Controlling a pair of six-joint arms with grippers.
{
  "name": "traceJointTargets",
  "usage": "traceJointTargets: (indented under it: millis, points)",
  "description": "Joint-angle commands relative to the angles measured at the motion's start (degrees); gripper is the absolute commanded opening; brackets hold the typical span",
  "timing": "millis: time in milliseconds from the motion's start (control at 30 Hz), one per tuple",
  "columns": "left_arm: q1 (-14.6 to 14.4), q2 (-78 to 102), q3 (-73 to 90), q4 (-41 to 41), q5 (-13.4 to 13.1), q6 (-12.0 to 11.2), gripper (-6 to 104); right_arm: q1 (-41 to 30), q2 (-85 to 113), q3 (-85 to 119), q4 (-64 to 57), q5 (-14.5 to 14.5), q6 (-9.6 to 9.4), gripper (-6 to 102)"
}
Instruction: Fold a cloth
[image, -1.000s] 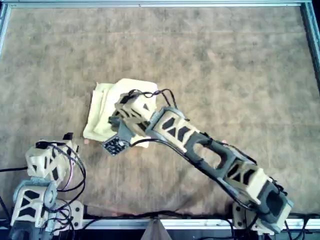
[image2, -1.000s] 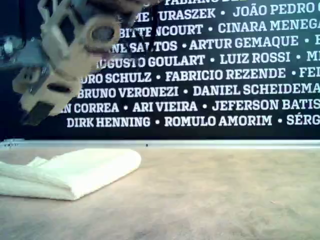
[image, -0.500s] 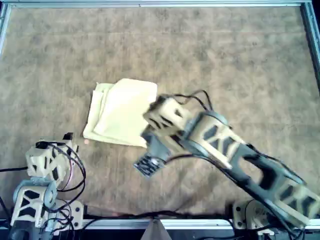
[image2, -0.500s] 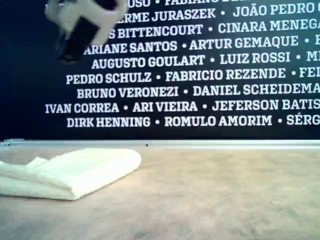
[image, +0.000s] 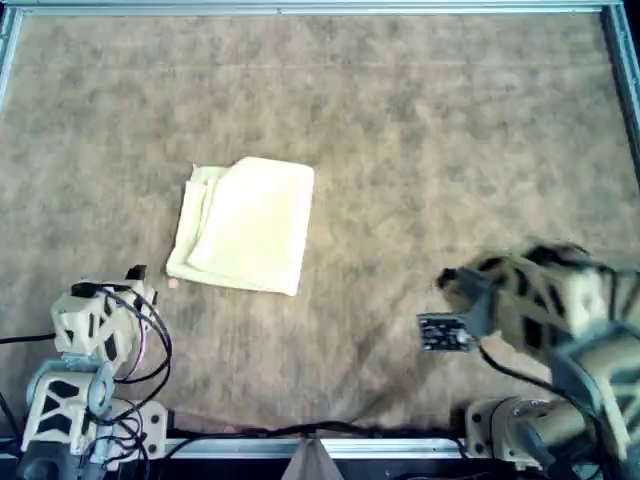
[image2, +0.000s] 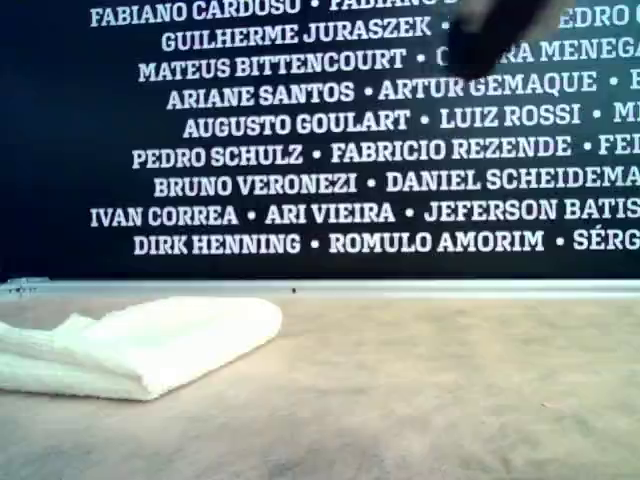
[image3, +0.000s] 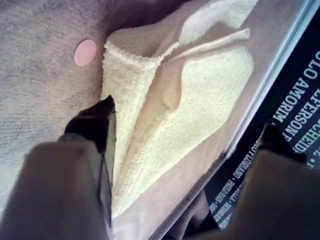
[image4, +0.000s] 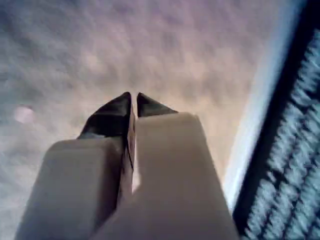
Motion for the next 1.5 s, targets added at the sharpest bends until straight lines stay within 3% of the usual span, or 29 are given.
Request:
traceJointTargets:
  millis: [0,100,367,500,733,1000,1267,1467]
  points:
    - [0.97,0.26,-1.05,-0.18,-0.09,-0.26,99,-5.27,17.75,2.81,-5.98,0.0,0.09,2]
    - [0.97,0.26,-1.05,-0.18,-0.09,-0.26,99,-7.03,26.1,7.21,-9.84,0.0,0.0,1]
    - [0.97,0.35,-1.05,-0.18,-0.09,-0.26,99,-9.23,23.29,15.73,-11.6,0.35,0.0,1]
    - [0.97,0.7,-1.05,-0.18,-0.09,-0.26,99,-14.68,23.03,20.3,-13.01,4.04,0.0,2]
    - [1.41,1.41,-1.05,-0.18,0.0,-0.35,99,-19.69,23.2,36.39,-27.77,10.9,0.09,2]
    - [1.76,1.41,-1.05,0.7,-0.09,0.35,99,-19.6,24.61,52.29,-40.87,11.6,0.09,2]
    - [1.85,1.49,-1.05,13.36,-0.09,0.35,99,-19.78,24.7,52.65,-35.42,11.69,0.18,1]
    - [1.85,1.49,-1.05,14.15,-0.18,0.35,99,-19.78,24.7,52.65,-22.24,11.69,0.09,2]
